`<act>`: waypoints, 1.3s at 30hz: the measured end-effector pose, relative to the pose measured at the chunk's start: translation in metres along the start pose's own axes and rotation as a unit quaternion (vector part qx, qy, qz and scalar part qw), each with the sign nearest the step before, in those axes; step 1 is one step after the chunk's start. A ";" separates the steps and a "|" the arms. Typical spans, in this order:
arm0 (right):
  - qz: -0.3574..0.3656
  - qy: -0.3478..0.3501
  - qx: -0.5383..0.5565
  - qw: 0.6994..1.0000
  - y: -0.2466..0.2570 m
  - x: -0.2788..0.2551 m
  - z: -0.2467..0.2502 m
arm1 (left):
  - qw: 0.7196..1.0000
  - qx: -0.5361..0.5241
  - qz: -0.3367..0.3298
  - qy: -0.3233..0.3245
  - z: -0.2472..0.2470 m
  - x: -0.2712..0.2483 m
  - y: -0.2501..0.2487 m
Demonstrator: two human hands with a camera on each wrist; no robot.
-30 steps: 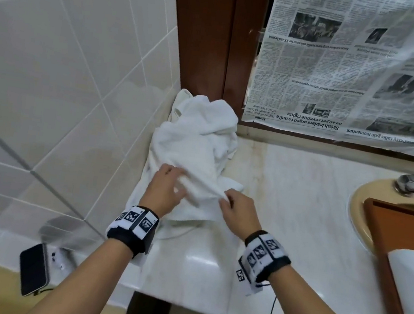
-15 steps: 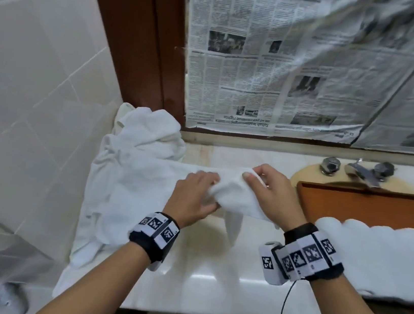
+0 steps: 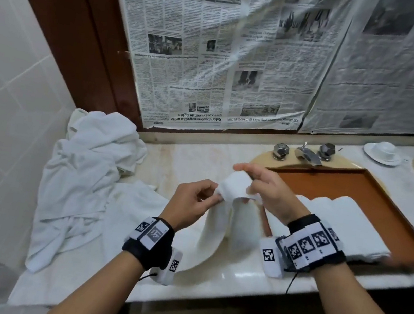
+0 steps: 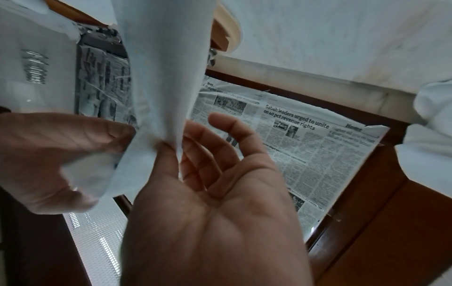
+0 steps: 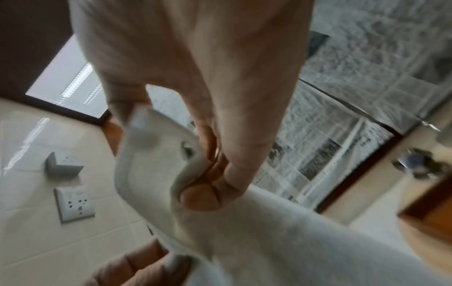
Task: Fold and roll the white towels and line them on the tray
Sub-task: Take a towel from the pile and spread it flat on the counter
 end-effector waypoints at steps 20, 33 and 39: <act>-0.007 -0.024 -0.058 0.998 -0.092 0.030 -0.059 | 0.993 -0.057 0.105 -0.022 0.043 -0.061 0.041; -0.009 -0.007 -0.094 0.995 -0.117 0.038 -0.085 | 0.996 0.018 0.031 -0.078 0.057 -0.050 0.046; 0.061 -0.027 -0.238 0.969 -0.134 0.035 -0.095 | 0.995 0.010 0.054 -0.080 0.058 -0.054 0.053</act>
Point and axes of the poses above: each hand's wrist, its own x-axis towards the middle knuckle, its own z-axis out of the back of the hand, y = z × x, the point moved 1 cm from there along x, towards the middle knuckle, and after that the axes turned 13 degrees about x, right-handed, at the moved point
